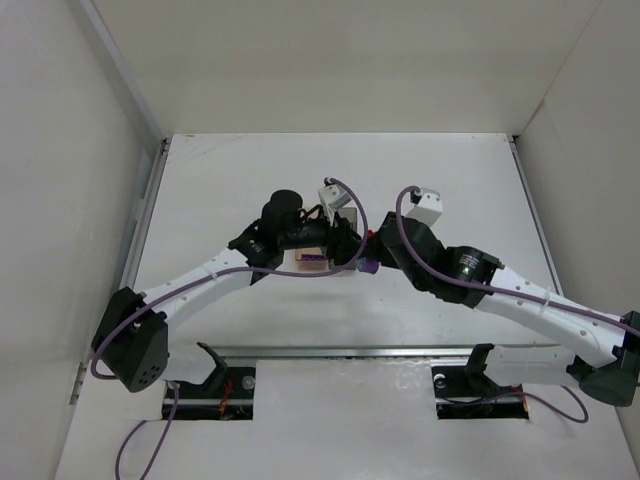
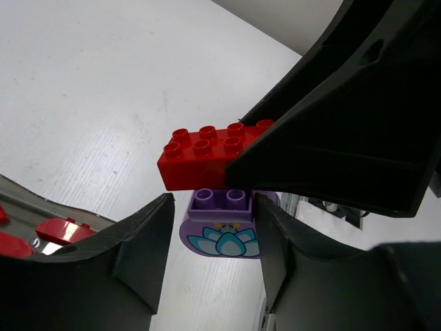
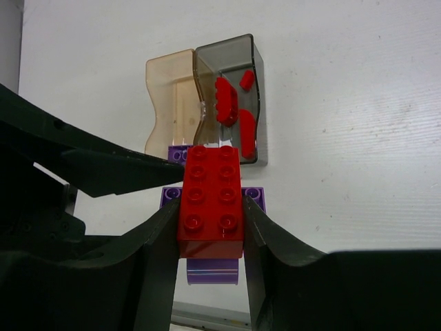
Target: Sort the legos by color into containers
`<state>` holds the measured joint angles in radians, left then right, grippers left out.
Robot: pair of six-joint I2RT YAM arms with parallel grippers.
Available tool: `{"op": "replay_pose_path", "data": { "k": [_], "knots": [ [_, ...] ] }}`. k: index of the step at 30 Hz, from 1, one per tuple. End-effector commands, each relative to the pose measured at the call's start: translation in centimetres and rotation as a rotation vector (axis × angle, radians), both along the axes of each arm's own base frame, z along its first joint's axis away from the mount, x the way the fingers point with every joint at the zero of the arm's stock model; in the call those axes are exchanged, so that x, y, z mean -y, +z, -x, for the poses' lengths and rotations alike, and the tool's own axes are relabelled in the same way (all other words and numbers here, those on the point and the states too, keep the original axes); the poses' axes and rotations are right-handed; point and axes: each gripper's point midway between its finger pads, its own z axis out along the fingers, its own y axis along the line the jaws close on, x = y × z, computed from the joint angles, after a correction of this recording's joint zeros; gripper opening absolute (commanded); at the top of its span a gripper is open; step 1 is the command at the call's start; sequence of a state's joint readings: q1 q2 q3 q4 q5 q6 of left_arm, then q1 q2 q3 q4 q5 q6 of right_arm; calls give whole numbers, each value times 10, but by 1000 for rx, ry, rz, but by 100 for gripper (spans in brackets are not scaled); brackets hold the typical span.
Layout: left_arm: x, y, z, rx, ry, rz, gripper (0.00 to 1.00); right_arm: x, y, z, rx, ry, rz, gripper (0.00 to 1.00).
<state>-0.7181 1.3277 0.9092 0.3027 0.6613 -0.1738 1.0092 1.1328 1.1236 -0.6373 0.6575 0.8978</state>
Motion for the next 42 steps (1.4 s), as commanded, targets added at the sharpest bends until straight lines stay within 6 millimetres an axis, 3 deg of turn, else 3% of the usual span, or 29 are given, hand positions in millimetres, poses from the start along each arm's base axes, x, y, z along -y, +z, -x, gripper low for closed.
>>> {"op": "replay_pose_path", "data": {
  "k": [1,5,10,11,15,18,20,26,27,30,32,33,35,39,42],
  "knots": [
    [7,26,-1,65,-26,60,45,-7,29,-3,55,-4,-88,0],
    [9,32,2,76,-53,76,33,-9,32,-4,61,-4,-98,0],
    [9,27,0,73,-46,61,2,-13,34,-4,64,16,-111,0],
    [8,25,0,65,-46,54,0,-16,36,-3,64,25,-122,0],
    [1,10,-6,52,10,-11,0,-19,32,-6,65,25,-123,0],
    [-16,-25,-5,19,50,-140,0,-24,25,-14,76,27,-56,0],
    [-28,-41,-1,30,60,-202,0,-39,10,-32,50,32,55,0],
    [-44,-46,-2,65,120,-245,0,-58,-14,-56,15,34,158,0],
    [-51,-46,-7,69,143,-256,0,-55,-11,-63,23,15,144,0],
    [-71,-54,-10,70,173,-319,0,-52,-28,-83,10,3,116,0],
    [-88,-63,-13,54,220,-361,0,-63,-26,-99,33,52,50,0],
    [-90,-63,-11,55,221,-360,0,-69,-41,-103,21,89,59,0],
    [-96,-66,-5,55,230,-367,0,-78,-46,-109,28,140,60,0],
    [-100,-59,-5,68,264,-337,0,-74,-68,-127,-24,104,113,0],
    [-103,-59,-9,65,297,-346,0,-81,-86,-129,-57,135,154,4]
  ]
}}
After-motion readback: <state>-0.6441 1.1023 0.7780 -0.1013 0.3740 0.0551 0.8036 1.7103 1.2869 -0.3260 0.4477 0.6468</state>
